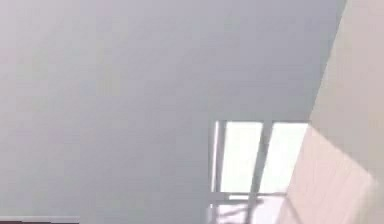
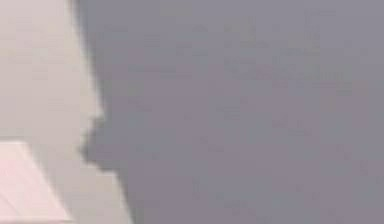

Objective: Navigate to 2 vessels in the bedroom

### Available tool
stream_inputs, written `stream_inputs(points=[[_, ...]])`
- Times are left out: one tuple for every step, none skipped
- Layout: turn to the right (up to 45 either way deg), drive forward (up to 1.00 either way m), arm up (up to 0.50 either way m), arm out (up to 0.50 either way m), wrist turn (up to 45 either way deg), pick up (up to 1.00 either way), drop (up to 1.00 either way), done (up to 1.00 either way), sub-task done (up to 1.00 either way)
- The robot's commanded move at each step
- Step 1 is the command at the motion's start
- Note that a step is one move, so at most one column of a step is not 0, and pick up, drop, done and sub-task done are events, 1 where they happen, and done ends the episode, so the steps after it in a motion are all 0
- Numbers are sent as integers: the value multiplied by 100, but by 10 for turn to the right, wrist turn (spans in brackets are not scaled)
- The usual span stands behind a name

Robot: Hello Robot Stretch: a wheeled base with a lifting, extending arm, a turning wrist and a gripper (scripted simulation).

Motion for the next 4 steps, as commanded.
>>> stream_inputs(points=[[-330,0,0,0,0,0,0,0,0],[0,40,0,0,0,0,0,0,0],[-450,0,0,0,0,0,0,0,0],[-120,0,0,0,0,0,0,0,0]])
